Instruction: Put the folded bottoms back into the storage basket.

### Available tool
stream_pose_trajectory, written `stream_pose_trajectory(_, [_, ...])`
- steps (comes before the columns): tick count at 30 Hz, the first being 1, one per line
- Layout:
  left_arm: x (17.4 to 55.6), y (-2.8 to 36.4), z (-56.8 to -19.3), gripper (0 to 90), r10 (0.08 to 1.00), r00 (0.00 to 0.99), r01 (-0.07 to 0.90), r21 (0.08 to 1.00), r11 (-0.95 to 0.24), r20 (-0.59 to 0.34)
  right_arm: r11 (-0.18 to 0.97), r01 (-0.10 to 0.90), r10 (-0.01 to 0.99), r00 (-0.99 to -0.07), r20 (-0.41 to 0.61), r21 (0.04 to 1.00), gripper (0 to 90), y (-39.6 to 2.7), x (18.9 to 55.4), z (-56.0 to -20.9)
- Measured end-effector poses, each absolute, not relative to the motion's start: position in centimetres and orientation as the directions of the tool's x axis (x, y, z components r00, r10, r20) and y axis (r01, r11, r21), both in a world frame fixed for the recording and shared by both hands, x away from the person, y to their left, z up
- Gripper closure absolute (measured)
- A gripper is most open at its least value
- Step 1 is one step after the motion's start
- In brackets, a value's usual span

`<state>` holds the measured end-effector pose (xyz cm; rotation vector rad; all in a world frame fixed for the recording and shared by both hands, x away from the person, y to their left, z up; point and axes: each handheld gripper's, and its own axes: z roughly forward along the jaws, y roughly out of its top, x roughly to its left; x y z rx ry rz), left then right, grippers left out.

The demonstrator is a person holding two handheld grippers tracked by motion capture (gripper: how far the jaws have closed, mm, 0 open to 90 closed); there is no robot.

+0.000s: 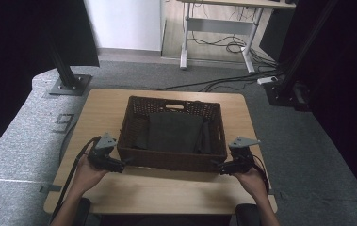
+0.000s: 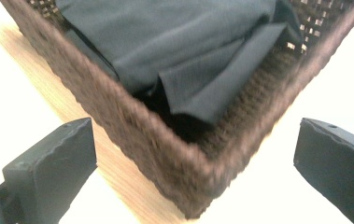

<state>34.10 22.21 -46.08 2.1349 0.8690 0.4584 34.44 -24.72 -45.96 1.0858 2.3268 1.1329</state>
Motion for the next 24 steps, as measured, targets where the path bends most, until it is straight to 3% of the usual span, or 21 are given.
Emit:
stream_pose_trajectory(10, [33.6, 23.4, -51.0, 0.0, 0.74, 0.673, 0.478, 0.758, -0.445, 0.01, 0.344, 0.532, 0.805, -0.591, 0.048, 0.773, 0.0, -25.4, 34.0, -51.2])
stream_pose_trajectory(17, [33.9, 23.4, -54.0, 0.0, 0.738, 0.674, 0.515, 0.699, -0.496, 0.028, 0.384, 0.565, 0.812, -0.583, 0.024, 0.73, 0.0, -25.1, 34.2, -54.2])
stream_pose_trajectory(24, [34.2, 23.1, -54.9, 0.0, 0.718, 0.696, 0.543, 0.657, -0.523, -0.004, 0.396, 0.567, 0.818, -0.575, 0.002, 0.722, 0.0, -24.9, 34.1, -55.7])
